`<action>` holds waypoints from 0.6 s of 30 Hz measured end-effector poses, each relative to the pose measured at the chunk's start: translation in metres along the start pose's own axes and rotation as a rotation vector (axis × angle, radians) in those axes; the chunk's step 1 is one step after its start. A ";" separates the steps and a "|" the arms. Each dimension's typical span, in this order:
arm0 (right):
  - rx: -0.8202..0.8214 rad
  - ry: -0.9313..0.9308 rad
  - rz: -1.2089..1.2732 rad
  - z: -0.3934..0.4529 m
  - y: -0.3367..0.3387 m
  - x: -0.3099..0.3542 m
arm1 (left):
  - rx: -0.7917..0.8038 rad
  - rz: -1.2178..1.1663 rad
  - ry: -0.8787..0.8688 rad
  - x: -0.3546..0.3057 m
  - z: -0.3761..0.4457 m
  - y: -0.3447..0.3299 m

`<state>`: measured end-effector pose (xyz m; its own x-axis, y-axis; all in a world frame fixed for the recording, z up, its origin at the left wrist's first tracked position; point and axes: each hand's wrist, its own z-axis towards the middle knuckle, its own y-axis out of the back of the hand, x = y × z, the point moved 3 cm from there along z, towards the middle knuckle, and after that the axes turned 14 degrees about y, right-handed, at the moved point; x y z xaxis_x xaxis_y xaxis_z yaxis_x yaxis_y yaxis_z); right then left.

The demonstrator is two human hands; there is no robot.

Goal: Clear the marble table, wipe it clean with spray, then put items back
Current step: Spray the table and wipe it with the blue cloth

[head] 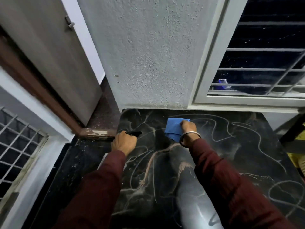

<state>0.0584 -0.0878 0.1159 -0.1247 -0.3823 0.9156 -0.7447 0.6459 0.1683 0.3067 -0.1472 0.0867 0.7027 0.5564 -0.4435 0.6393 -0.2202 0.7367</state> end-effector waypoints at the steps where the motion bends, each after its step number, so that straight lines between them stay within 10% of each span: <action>1: -0.019 -0.002 -0.001 -0.001 -0.004 -0.002 | 0.005 -0.004 -0.012 0.002 0.007 0.002; 18: 0.010 0.157 -0.598 0.017 -0.075 -0.043 | 0.093 -0.590 -0.164 0.011 0.083 -0.002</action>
<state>0.1087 -0.1311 0.0572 0.4140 -0.5738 0.7066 -0.6616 0.3434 0.6665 0.3390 -0.2072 0.0374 0.2569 0.4771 -0.8405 0.9540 0.0141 0.2996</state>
